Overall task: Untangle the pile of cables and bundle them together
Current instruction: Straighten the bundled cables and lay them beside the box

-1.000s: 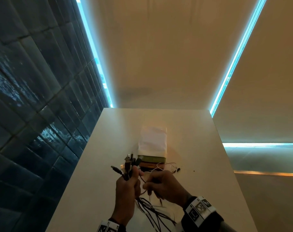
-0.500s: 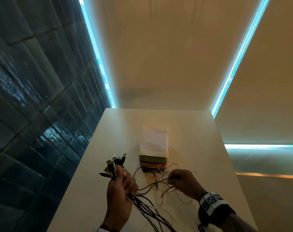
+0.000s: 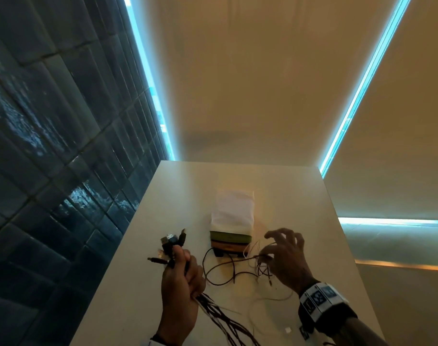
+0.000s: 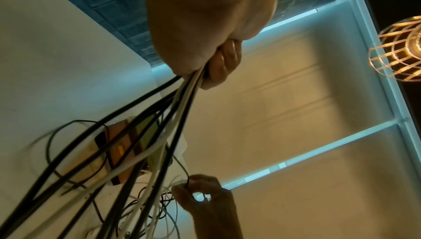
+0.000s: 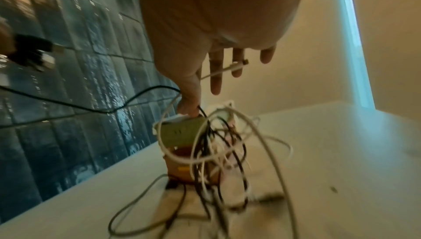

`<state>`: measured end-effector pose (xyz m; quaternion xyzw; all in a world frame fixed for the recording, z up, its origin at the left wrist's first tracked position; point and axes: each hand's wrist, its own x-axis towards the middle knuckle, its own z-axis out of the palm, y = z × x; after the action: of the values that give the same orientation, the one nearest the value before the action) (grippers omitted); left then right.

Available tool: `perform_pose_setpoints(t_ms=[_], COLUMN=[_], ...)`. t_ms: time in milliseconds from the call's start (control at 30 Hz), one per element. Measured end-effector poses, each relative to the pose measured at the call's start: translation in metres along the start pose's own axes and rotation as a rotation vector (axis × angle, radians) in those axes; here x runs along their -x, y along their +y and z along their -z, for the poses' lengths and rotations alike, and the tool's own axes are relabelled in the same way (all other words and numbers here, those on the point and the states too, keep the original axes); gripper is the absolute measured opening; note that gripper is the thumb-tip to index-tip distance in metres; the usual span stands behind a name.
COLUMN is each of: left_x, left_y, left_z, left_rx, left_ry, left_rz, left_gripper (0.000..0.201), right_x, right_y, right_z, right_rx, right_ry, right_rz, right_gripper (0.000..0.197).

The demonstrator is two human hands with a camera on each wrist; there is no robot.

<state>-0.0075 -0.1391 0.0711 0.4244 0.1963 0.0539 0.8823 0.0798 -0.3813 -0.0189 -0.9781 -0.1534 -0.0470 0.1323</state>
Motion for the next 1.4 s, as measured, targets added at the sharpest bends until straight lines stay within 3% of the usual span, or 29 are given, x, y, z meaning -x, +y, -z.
perform_pose_setpoints(t_ms=[200,367,500,667,800,900,1000,1300,1400], left_x=[-0.001,-0.013,-0.015,-0.011,-0.007,-0.002,0.002,0.004,0.002], left_y=[-0.013,-0.025,-0.024,-0.016,-0.006,-0.005,-0.006,-0.003,-0.003], left_z=[-0.023,-0.031,-0.037,-0.033,-0.020,-0.014,-0.012,-0.005,-0.006], left_rx=[-0.292,-0.499,-0.548,-0.244,-0.074,-0.086,-0.085,-0.061,-0.067], left_ry=[-0.063,0.000,0.023,0.006,-0.004,0.004,0.019,0.077,0.055], left_rz=[0.022,0.098,0.065,0.033,0.011,0.004,-0.005,-0.018,-0.003], left_gripper=[0.040,0.031,0.025,0.032,0.032,0.031,0.031,0.032,0.031], right_x=[-0.011,-0.003,0.007,0.011,0.012,0.011,0.003,-0.008,-0.008], right_y=[-0.039,-0.073,-0.088,-0.071,-0.031,-0.010,-0.006,0.008,0.003], right_z=[0.045,0.053,0.048,0.024,0.002,-0.006,-0.007,-0.006,-0.005], right_rx=[-0.017,-0.596,-0.773,-0.722,-0.596,-0.574,-0.543,-0.396,-0.451], right_ry=[0.084,-0.018,-0.031,-0.216,-0.263,-0.221,-0.210,-0.326,-0.255], right_rz=[0.112,0.185,0.289,0.219,0.145,0.073,0.114,0.015,-0.016], right_gripper=[0.013,0.010,0.008,0.010,0.010,0.006,0.010,0.005,0.008])
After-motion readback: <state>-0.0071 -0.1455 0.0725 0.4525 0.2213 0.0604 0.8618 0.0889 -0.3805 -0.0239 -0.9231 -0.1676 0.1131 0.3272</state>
